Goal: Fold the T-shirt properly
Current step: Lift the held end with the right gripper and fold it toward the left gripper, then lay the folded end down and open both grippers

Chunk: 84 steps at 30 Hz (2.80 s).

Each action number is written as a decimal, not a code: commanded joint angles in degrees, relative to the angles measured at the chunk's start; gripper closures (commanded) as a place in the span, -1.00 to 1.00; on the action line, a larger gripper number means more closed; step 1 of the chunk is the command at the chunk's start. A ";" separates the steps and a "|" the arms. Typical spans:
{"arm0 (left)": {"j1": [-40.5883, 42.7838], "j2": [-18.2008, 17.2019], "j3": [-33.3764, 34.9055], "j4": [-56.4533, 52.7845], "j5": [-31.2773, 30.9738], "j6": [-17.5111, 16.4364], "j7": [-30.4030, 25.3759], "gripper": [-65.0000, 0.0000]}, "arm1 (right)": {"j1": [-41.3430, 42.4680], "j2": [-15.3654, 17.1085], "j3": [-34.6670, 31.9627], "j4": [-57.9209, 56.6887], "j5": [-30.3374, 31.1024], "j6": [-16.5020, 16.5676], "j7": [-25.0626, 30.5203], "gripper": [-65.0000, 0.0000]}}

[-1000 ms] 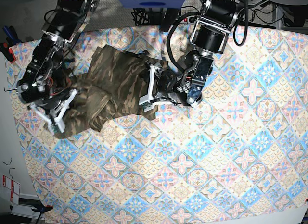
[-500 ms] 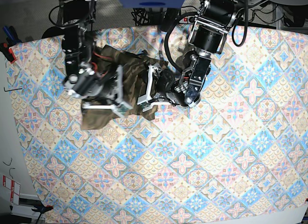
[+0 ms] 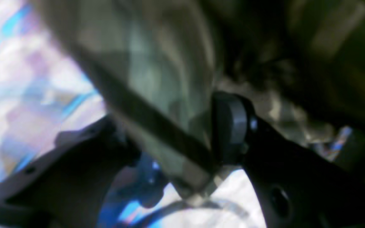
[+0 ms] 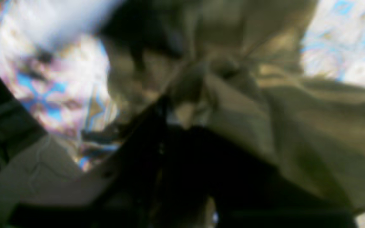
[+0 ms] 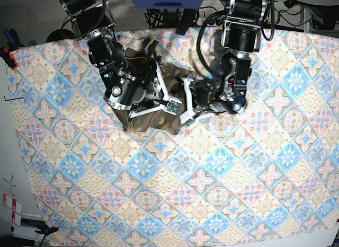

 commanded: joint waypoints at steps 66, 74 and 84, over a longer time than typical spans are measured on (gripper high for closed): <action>3.96 -15.25 -2.07 14.19 -15.54 1.08 2.48 -0.48 | -1.38 5.46 7.94 5.66 0.19 0.12 -0.93 0.94; 3.52 -16.57 -1.10 24.47 -15.54 1.08 6.79 -0.48 | 0.37 2.48 -4.72 -8.67 0.19 0.12 0.69 0.94; 3.61 -16.57 -0.66 25.97 -15.46 1.08 6.79 -0.48 | 7.14 -5.88 -12.02 -17.46 0.19 0.12 0.61 0.94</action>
